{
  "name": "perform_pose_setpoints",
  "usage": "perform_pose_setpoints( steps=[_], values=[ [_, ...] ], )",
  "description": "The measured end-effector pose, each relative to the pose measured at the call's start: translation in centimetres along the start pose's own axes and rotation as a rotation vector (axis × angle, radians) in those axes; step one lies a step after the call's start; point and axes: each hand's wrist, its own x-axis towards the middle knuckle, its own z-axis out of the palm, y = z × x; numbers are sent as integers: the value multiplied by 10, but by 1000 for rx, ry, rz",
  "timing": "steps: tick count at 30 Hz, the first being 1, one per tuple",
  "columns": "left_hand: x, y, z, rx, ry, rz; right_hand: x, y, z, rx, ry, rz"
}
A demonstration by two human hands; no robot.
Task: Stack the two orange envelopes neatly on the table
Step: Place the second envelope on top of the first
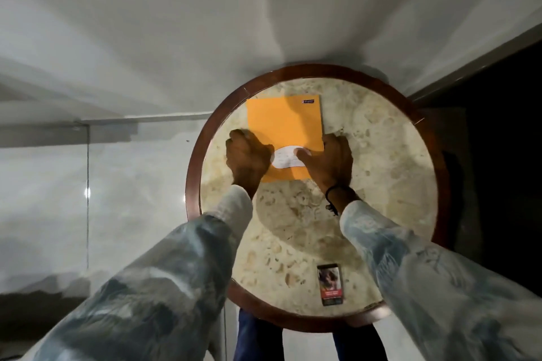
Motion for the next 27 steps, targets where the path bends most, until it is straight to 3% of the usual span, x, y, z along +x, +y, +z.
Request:
perform_pose_setpoints(
  steps=[3, 8, 10, 14, 16, 21, 27],
  values=[
    [9, -5, -14, -75, -142, 21, 12, -5, -5, 57, -62, 51],
    [4, -11, -29, -238, -281, 325, 36, -25, -25, 377, -200, 169],
    [0, -9, -32, -252, -225, 496, 32, -34, -35, 494, -193, 120],
    [-13, -12, -33, -297, 64, 781, -8, -41, -42, 483, 120, -248],
    [-23, -19, -29, -208, 127, 751, -25, -37, -35, 428, 141, -312],
    [-21, -26, -27, -250, 34, 624, -26, -34, -36, 290, 141, -260],
    [-6, -16, -21, -188, 81, 361, -6, -41, -35, 207, 64, -22]
  ],
)
